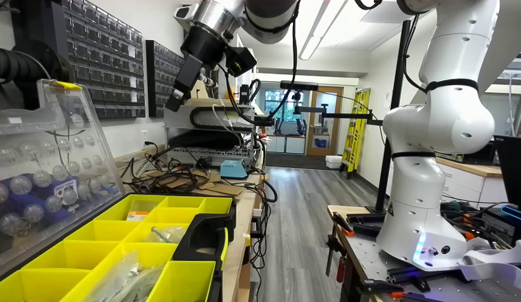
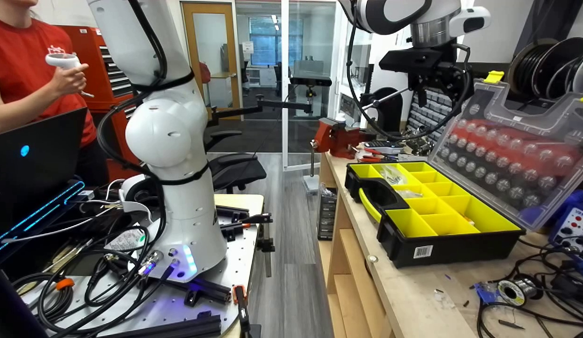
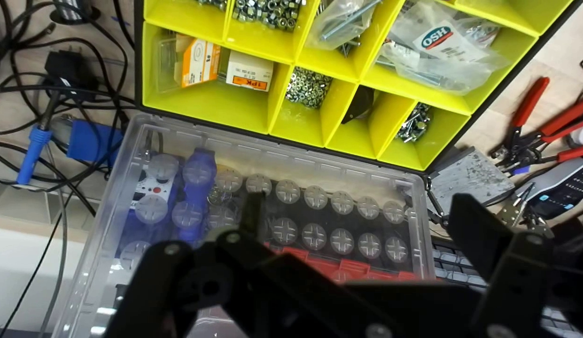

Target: Close the lid on the black and yellow case

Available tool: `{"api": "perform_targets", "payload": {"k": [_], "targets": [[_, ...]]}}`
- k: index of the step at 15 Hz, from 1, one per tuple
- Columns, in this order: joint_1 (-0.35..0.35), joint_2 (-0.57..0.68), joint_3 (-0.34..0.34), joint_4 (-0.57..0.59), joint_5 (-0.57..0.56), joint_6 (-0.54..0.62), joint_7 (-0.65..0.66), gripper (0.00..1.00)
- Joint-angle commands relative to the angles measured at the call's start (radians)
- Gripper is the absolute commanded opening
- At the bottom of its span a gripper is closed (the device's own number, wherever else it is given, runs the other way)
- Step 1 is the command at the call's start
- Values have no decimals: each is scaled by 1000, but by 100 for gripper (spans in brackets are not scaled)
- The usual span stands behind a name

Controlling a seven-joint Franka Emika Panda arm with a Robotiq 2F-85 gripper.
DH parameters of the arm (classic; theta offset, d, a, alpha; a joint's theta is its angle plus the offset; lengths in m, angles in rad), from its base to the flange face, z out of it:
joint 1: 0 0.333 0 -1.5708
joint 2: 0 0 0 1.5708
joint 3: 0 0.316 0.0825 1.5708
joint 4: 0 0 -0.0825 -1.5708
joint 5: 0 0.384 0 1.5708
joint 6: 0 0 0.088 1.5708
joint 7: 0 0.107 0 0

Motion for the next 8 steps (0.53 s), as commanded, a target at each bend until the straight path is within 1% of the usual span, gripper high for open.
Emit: {"api": "perform_targets", "payload": {"k": [1,7,8], "targets": [[-20,29,16,10,-3,68,7,100],[-25,120,19,63,-8,254,-15,100],[-7,134,1,74,-10,276,-18,100]]}}
